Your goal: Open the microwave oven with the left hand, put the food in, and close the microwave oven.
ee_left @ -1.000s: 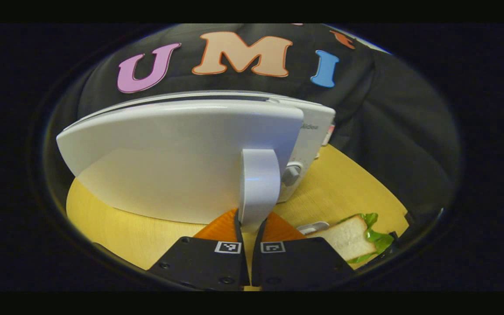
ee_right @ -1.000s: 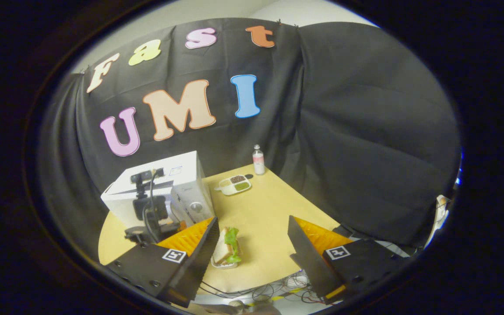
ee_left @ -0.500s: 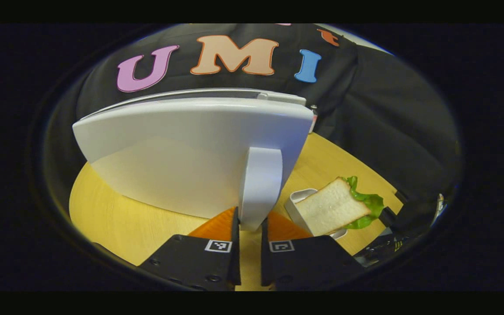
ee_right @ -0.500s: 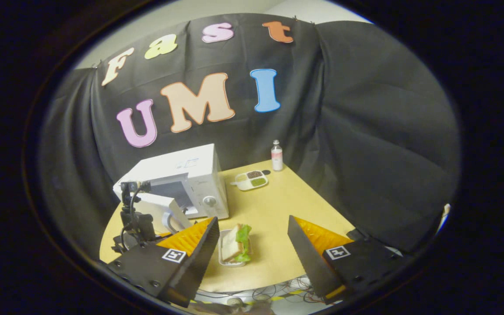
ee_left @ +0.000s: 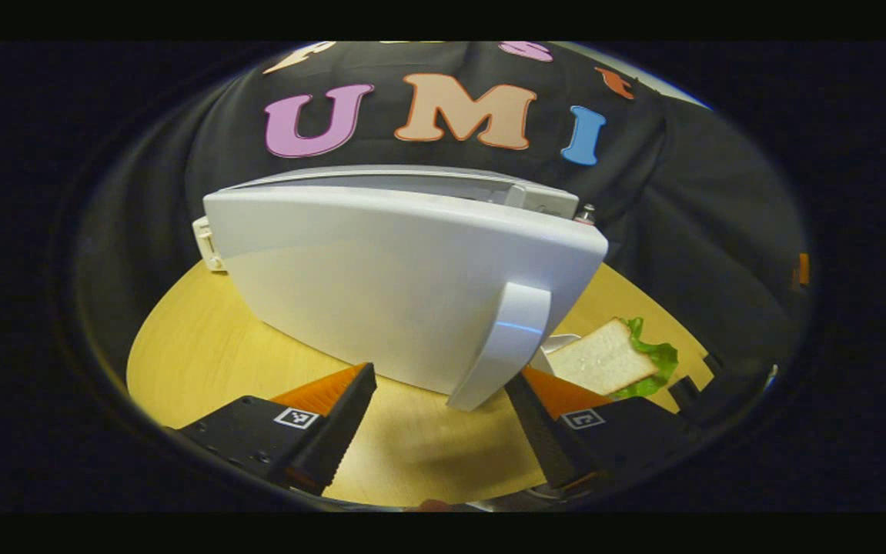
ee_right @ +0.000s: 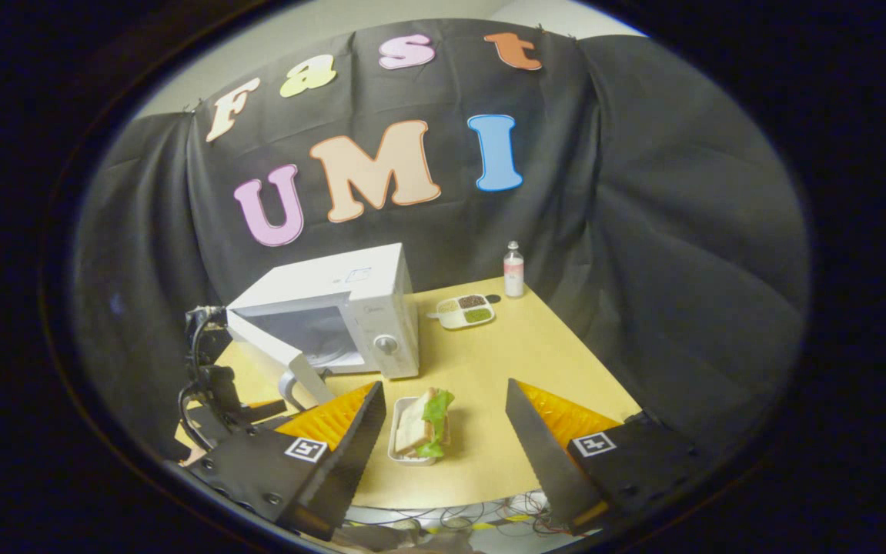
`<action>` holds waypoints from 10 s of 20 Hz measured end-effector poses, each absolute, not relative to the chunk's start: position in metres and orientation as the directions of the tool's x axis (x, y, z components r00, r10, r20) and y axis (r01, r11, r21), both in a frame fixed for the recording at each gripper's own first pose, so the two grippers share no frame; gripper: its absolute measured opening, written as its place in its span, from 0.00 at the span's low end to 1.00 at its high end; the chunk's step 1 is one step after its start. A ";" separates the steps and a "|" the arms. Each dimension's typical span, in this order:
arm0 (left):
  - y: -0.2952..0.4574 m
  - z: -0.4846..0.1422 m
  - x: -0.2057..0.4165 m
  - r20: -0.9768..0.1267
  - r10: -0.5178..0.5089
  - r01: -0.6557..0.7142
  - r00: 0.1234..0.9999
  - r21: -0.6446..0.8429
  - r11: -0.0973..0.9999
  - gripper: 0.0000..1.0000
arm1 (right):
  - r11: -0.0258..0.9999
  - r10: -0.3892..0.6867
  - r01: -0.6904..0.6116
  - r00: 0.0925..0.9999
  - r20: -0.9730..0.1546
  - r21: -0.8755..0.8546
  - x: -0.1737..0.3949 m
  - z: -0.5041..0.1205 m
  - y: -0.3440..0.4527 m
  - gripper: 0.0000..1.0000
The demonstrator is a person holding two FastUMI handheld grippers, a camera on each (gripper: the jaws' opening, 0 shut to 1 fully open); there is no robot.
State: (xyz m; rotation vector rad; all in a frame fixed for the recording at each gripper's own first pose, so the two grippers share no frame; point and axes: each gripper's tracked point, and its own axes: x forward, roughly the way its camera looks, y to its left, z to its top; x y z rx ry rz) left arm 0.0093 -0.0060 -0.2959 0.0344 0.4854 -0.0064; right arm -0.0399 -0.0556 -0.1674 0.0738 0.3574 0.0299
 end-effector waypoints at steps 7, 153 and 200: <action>0.011 -0.293 -0.020 -0.456 0.002 0.006 0.890 0.014 1.000 1.00 | 0.998 0.037 -0.017 0.945 -0.325 0.063 -0.053 -0.163 -0.040 0.92; 0.315 -0.144 -0.082 -0.291 0.411 -0.416 0.864 0.046 0.908 0.99 | 0.852 0.158 0.133 0.857 -0.490 0.506 0.242 -0.367 0.274 0.41; 0.204 -0.186 -0.053 -0.432 0.052 -0.031 0.900 0.054 0.998 0.00 | 0.933 -0.262 0.315 0.927 -0.269 0.177 0.000 -0.209 0.057 0.91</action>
